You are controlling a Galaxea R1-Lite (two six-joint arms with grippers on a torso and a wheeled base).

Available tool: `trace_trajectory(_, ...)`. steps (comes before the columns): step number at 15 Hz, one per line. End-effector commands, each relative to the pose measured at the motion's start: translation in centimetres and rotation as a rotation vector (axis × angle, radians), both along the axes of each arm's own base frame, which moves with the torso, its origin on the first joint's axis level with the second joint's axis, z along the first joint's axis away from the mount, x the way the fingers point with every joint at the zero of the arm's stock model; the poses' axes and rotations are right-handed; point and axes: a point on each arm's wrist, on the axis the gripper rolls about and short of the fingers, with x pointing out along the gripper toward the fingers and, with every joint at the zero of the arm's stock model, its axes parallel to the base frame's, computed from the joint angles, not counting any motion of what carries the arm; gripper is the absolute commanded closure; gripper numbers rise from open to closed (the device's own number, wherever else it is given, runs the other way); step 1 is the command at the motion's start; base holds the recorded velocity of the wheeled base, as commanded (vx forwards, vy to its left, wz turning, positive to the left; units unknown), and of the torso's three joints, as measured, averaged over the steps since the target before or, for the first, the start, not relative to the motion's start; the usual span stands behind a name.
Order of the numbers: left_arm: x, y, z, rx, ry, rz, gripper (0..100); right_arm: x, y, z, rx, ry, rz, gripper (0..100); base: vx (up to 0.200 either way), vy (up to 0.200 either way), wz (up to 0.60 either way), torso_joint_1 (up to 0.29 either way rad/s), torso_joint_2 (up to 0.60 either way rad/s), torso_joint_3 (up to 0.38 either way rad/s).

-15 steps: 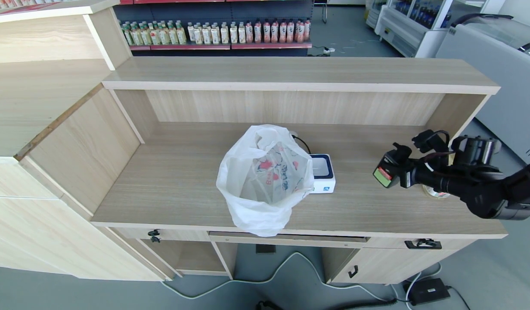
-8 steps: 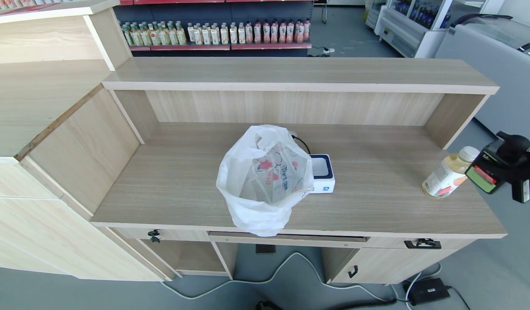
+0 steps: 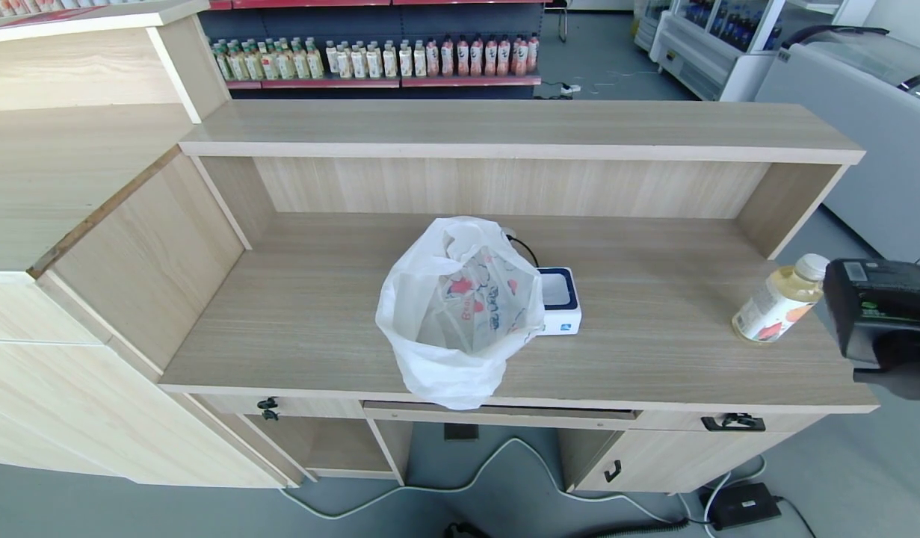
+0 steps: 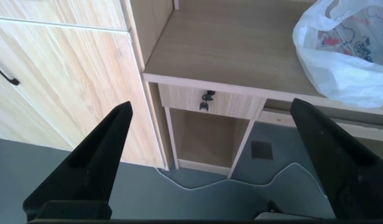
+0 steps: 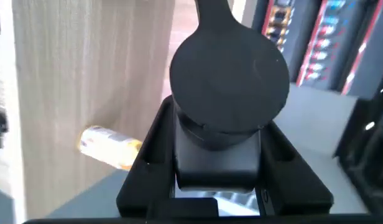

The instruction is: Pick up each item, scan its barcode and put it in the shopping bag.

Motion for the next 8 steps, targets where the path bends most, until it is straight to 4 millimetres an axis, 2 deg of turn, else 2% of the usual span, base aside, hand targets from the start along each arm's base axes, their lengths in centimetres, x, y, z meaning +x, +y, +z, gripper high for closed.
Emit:
trace_trajectory(1,0.0,0.0,0.0,-0.001,-0.001,0.0,0,0.2,2.9,1.1,-0.257,-0.186,0.283,100,0.0,0.0,0.0,0.0,0.0,0.0)
trace_trajectory(2,0.0,0.0,0.0,-0.001,-0.001,0.0,0,0.7,4.1,0.7,-0.353,-0.241,0.392,100,0.0,0.0,0.0,0.0,0.0,0.0)
trace_trajectory(3,0.0,0.0,0.0,-0.001,-0.001,0.0,0,0.7,4.1,0.7,-0.353,-0.241,0.392,100,0.0,0.0,0.0,0.0,0.0,0.0)
trace_trajectory(4,0.0,0.0,0.0,-0.001,-0.001,0.0,0,1.2,6.6,-0.1,-0.462,-0.32,0.591,100,0.0,0.0,0.0,0.0,0.0,0.0)
trace_trajectory(5,0.0,0.0,0.0,-0.001,-0.001,0.0,0,1.0,7.4,0.0,-0.496,-0.384,0.671,100,0.0,0.0,0.0,0.0,0.0,0.0)
trace_trajectory(8,0.0,0.0,0.0,-0.001,-0.001,0.0,0,-0.2,7.7,0.5,-0.572,-0.56,0.78,100,0.0,0.0,0.0,0.0,0.0,0.0)
